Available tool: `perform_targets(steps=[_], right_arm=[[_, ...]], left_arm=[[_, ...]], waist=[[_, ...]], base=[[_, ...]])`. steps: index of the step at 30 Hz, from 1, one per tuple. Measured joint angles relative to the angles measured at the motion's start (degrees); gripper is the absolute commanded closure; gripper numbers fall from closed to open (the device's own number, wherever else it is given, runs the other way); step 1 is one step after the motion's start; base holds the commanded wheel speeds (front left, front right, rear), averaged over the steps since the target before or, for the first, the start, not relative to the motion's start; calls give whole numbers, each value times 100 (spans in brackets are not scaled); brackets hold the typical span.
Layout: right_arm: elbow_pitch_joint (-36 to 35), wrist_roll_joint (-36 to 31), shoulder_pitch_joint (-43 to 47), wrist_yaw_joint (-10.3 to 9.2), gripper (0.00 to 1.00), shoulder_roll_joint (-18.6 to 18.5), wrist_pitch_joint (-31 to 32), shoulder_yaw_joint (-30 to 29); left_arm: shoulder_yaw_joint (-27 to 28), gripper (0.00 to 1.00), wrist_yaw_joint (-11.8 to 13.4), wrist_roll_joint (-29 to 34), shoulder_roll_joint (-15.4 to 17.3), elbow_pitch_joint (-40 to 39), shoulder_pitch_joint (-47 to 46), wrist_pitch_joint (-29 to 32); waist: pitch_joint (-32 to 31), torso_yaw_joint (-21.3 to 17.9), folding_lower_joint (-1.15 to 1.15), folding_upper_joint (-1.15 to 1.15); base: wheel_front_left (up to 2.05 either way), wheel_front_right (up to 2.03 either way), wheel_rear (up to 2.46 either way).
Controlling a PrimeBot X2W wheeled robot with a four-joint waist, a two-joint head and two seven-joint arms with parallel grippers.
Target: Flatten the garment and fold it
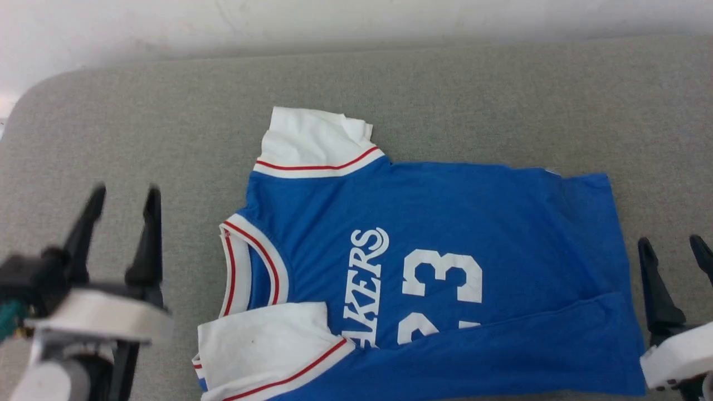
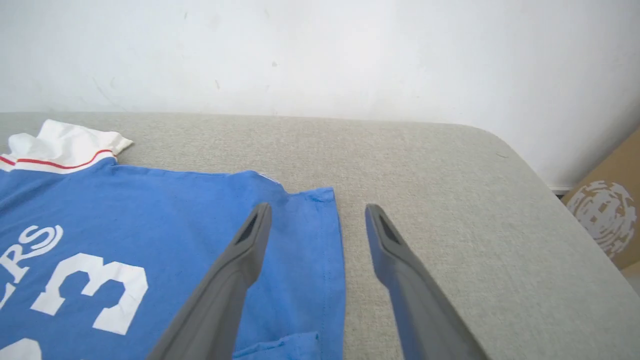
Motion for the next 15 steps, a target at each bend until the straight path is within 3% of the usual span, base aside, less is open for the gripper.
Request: perform_targets(steps=[4, 7, 9, 10, 11, 15], right_arm=[[-8, -137, -208, 0, 0, 90, -180, 225], [5, -166, -355, 0, 0, 118, -252, 350], [7, -186, -398, 0, 0, 130, -288, 372], [31, -207, -485, 0, 0, 145, -333, 416], [31, -207, -485, 0, 0, 145, -333, 416], [37, -261, -652, 0, 0, 177, -396, 509]], left_arm=[[-286, 0, -230, 453, 348, 263, -1296, 280], [-555, 0, -628, 604, 587, 690, -2402, 638], [-669, 0, -768, 637, 634, 840, -2771, 772], [-891, 0, -1074, 653, 671, 1163, -3473, 1043], [-891, 0, -1074, 653, 671, 1163, -3473, 1043], [-1334, 0, -1464, 521, 559, 1798, -4563, 1541]], waist=[[240, -41, 0, 0], [467, -75, 1, 0], [548, -87, 1, 0], [715, -114, 1, 0], [715, -114, 1, 0], [1049, -172, 2, 0]], base=[[0, 0, 0], [0, 0, 0], [0, 0, 0], [0, 0, 0], [0, 0, 0], [0, 0, 0]])
